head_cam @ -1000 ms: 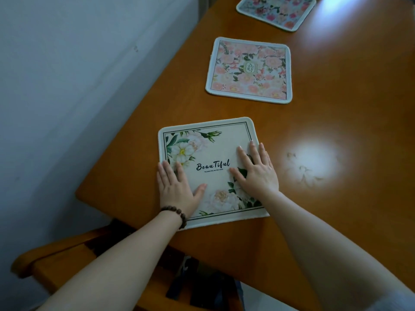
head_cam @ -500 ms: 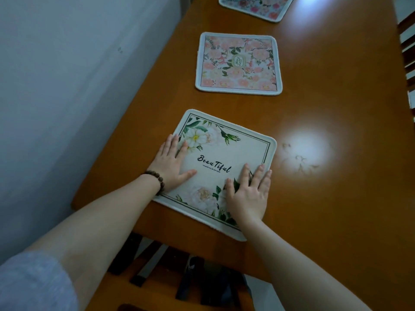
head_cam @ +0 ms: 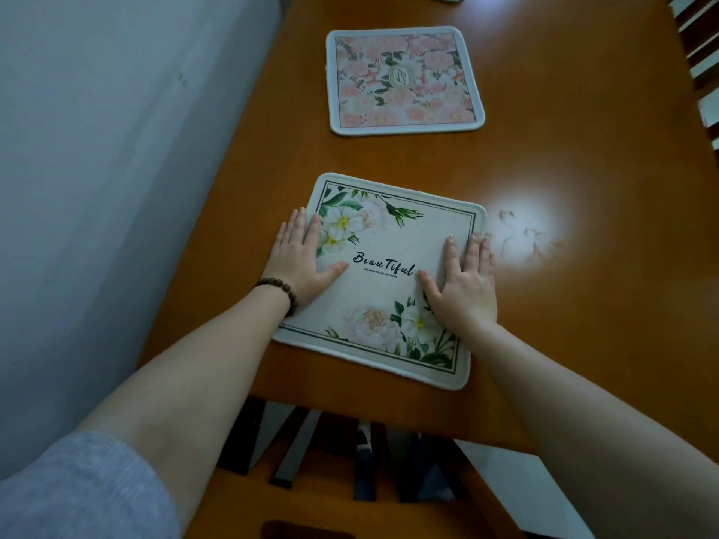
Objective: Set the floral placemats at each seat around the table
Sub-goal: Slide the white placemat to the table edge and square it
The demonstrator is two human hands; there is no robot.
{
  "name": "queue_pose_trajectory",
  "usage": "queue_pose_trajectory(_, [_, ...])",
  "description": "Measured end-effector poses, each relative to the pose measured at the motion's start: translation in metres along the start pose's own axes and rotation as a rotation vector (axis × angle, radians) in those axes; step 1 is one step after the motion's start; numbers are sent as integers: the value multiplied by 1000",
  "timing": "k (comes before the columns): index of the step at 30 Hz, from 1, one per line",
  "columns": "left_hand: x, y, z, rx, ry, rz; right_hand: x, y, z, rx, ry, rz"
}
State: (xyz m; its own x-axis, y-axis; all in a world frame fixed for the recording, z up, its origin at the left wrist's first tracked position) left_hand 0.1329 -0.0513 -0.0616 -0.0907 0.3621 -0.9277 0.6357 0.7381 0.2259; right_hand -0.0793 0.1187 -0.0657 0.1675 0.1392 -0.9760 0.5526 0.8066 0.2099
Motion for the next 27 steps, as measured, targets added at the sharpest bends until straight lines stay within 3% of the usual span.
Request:
queue_pose_trajectory(11, [23, 99, 13, -71, -64, 30, 19, 74, 18, -72, 38, 51])
queue_pose_trajectory(21, [14, 52, 9, -76, -100, 40, 12, 39, 21, -38, 21, 58])
queue_pose_trajectory(27, [10, 77, 9, -19, -68, 39, 5, 61, 22, -65, -59, 66])
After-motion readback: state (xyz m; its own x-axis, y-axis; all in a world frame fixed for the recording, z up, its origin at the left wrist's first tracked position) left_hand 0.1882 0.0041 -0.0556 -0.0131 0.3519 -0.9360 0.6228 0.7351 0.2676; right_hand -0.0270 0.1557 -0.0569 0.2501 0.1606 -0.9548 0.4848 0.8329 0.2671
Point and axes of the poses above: each hand's wrist, its own y-axis away from the middle knuckle, its own x-axis out of the palm, z = x × y, the point moved 9 cm from there along -y, towards the middle knuckle, and after that the axes turned 6 degrees about y, right-handed, at the moved point
